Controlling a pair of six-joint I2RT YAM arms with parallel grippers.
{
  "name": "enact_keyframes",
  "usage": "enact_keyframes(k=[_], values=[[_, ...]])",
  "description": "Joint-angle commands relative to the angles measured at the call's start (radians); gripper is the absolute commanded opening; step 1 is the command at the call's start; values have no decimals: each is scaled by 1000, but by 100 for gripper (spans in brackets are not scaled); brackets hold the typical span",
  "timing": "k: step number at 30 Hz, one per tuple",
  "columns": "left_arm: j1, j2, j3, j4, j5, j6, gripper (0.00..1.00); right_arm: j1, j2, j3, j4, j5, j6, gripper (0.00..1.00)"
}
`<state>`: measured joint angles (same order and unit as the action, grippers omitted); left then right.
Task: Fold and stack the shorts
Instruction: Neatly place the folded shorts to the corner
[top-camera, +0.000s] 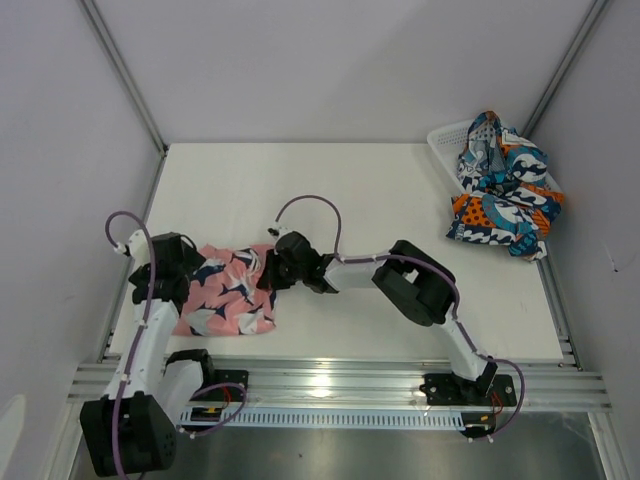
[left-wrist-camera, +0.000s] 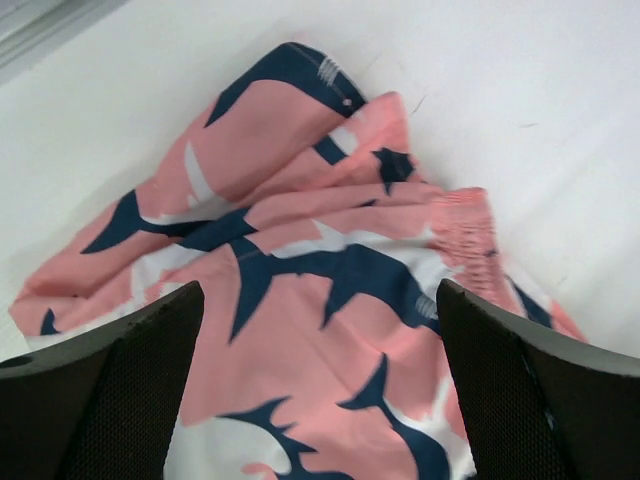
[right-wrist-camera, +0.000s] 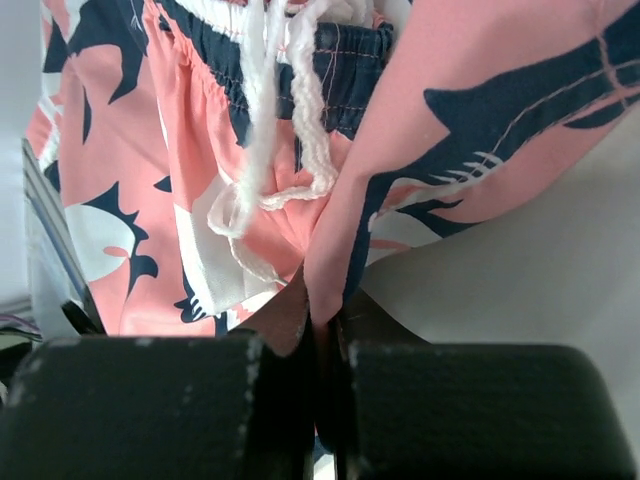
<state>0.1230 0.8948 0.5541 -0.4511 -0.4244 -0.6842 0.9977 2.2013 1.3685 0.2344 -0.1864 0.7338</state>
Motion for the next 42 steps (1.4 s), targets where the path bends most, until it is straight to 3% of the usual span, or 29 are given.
enact_keyframes(k=[1,7,14,17,18,22,25,29,30,31,32,35,38,39,42], values=[[4,-62,81,-52,-1,-44,99,25,66,50,12,25,50,0],[4,-31,254,-216,76,-40,99,101,110,55,109,113,137,0],[6,-146,268,-212,157,6,99,131,172,141,95,131,157,1],[4,-151,262,-205,151,21,99,124,161,132,92,136,151,27],[4,-145,260,-207,154,29,99,119,152,113,91,136,142,44],[4,-154,250,-180,214,61,99,91,25,31,88,163,87,70],[4,-195,219,-140,263,95,99,67,-64,-5,40,165,32,72],[4,-217,205,-95,314,117,99,33,-236,18,-181,263,-65,78],[4,-215,207,-87,346,117,99,3,-259,18,-219,274,-74,83],[3,-212,195,-78,367,118,99,-20,-282,15,-263,286,-83,95],[3,-212,176,-63,393,117,99,-46,-304,6,-353,301,-88,99],[-38,-209,89,72,509,83,99,-178,-399,-52,-472,324,-115,99],[-115,-153,66,121,431,57,99,-316,-529,-115,-526,376,-151,99],[-196,-136,69,130,388,51,99,-350,-599,-146,-541,395,-165,99],[-304,-68,76,182,320,35,99,-465,-687,-167,-610,553,-171,100]])
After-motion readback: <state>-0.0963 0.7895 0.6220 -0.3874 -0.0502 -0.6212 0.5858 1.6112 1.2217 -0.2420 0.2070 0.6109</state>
